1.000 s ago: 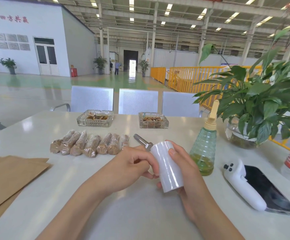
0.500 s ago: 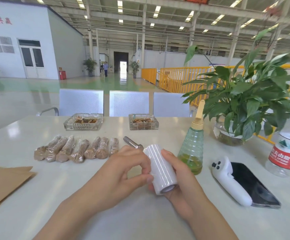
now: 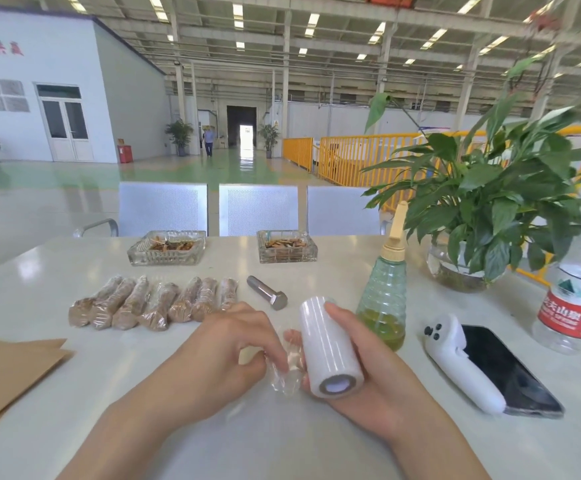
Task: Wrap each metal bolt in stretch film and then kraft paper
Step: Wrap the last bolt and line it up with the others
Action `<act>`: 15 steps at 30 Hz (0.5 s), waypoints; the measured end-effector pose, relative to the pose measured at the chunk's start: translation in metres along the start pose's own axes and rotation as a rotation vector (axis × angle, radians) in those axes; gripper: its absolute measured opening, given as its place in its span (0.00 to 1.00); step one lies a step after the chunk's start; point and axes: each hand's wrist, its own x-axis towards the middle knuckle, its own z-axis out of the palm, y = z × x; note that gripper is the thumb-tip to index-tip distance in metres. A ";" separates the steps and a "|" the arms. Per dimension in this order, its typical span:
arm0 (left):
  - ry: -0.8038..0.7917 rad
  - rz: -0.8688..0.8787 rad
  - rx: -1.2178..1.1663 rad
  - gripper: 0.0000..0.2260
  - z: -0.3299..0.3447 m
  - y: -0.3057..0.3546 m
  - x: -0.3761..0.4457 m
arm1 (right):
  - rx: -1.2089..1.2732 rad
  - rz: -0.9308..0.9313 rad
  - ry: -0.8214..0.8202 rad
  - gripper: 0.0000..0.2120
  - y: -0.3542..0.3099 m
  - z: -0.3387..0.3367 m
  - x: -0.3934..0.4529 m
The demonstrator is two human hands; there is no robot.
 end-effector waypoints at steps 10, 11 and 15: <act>0.290 -0.331 0.021 0.21 -0.009 -0.020 0.002 | -0.213 -0.196 0.161 0.31 0.008 0.009 -0.005; 0.357 -0.271 0.015 0.20 -0.010 -0.014 0.004 | -0.233 -0.198 0.164 0.32 0.009 0.011 -0.006; 0.149 -0.007 0.046 0.16 -0.022 0.023 0.017 | -0.316 -0.187 0.122 0.27 0.008 0.014 -0.004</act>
